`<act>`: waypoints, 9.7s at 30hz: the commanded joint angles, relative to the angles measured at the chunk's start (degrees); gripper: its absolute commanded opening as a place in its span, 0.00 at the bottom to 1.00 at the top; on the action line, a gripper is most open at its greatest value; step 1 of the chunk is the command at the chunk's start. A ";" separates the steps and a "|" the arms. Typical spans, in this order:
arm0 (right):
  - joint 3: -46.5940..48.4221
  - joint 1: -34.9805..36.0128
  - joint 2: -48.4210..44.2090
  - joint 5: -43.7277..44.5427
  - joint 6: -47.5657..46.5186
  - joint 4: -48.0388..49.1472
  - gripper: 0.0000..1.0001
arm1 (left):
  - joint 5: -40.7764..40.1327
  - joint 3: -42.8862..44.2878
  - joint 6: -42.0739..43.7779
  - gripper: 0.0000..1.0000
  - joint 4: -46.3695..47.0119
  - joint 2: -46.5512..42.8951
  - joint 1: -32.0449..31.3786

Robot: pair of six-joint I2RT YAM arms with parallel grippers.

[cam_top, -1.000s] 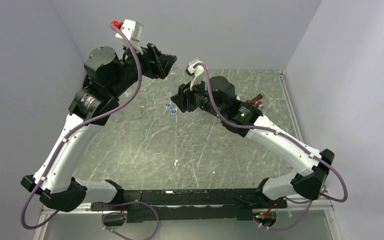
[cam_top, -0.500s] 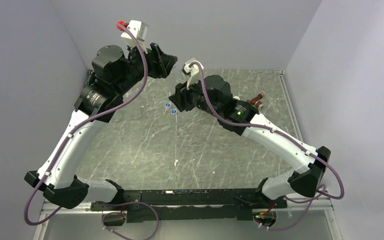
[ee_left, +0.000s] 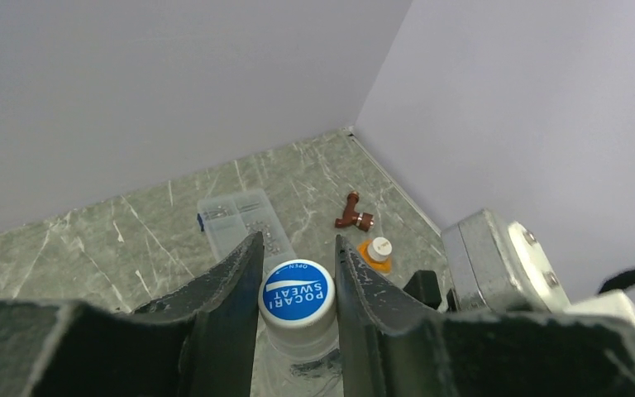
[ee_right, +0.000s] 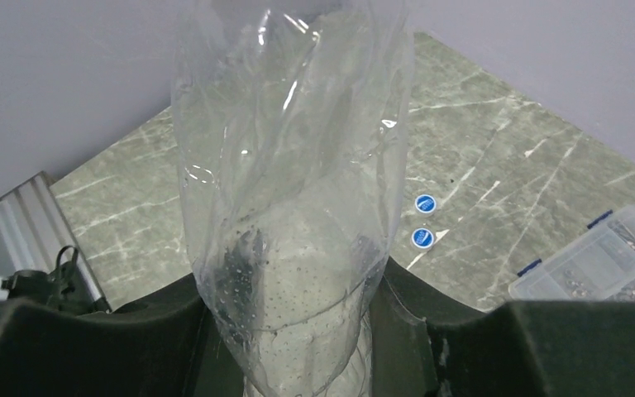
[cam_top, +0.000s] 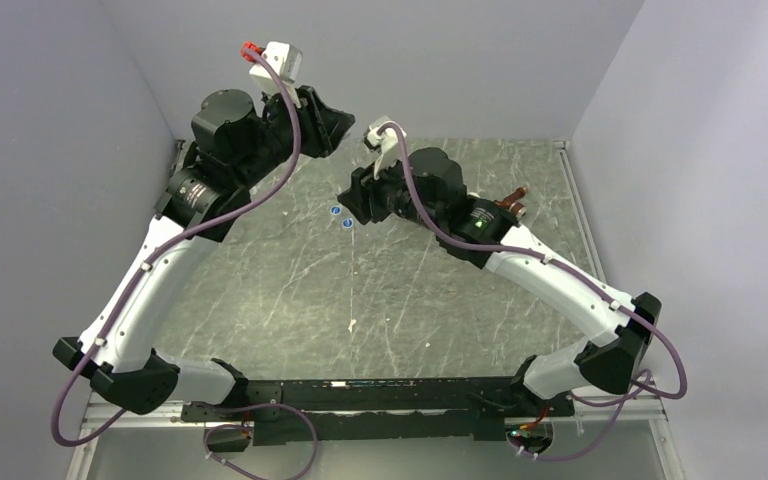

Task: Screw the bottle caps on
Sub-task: Screw the bottle cap onto the plastic bottle.

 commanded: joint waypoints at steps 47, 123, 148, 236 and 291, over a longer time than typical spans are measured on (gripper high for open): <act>-1.27 -0.98 -5.25 0.38 0.40 4.49 0.00 | -1.40 0.49 1.21 0.85 3.85 -5.84 0.38; -3.77 -2.93 -10.86 -11.13 -1.17 5.77 0.00 | 12.68 -6.67 2.24 0.89 9.12 -14.08 1.26; 1.85 4.25 -2.48 11.37 -5.62 3.39 0.00 | 4.94 -0.45 2.40 0.70 4.81 -3.93 1.23; 0.62 -10.16 -7.48 -57.25 4.43 9.43 0.00 | 39.57 -7.56 -2.60 0.99 19.20 -13.54 1.61; 4.58 0.01 -2.22 -10.25 -5.12 -0.84 0.00 | 7.18 -4.16 -1.49 0.00 5.89 -5.45 1.62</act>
